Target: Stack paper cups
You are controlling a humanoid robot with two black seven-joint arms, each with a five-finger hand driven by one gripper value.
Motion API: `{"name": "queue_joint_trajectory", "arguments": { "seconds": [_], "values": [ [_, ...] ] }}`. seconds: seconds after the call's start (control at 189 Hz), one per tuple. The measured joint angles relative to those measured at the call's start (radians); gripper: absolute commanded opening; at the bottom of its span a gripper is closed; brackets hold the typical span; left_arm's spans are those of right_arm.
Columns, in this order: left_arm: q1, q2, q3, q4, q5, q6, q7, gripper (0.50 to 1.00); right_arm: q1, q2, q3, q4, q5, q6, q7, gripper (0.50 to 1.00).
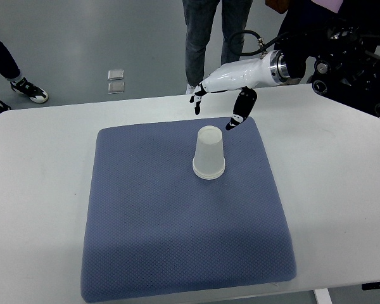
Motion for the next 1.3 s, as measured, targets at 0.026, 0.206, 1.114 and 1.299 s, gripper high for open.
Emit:
{"name": "queue_joint_trajectory", "arguments": {
  "seconds": [0.026, 0.206, 1.114, 1.299],
  "values": [
    [0.000, 0.000, 0.000, 0.000, 0.000, 0.000, 0.000, 1.000, -0.009, 0.001, 0.017, -0.015, 0.010, 0.000, 0.000, 0.901],
    [0.000, 0.000, 0.000, 0.000, 0.000, 0.000, 0.000, 1.000, -0.075, 0.036, 0.113, -0.150, 0.173, -0.022, -0.012, 0.901],
    [0.000, 0.000, 0.000, 0.000, 0.000, 0.000, 0.000, 1.000, -0.285, 0.140, 0.186, -0.303, 1.761, -0.435, -0.070, 0.901],
    [0.000, 0.000, 0.000, 0.000, 0.000, 0.000, 0.000, 1.000, -0.358, 0.185, 0.236, -0.302, 1.845, -0.417, -0.077, 0.901]
  ]
}}
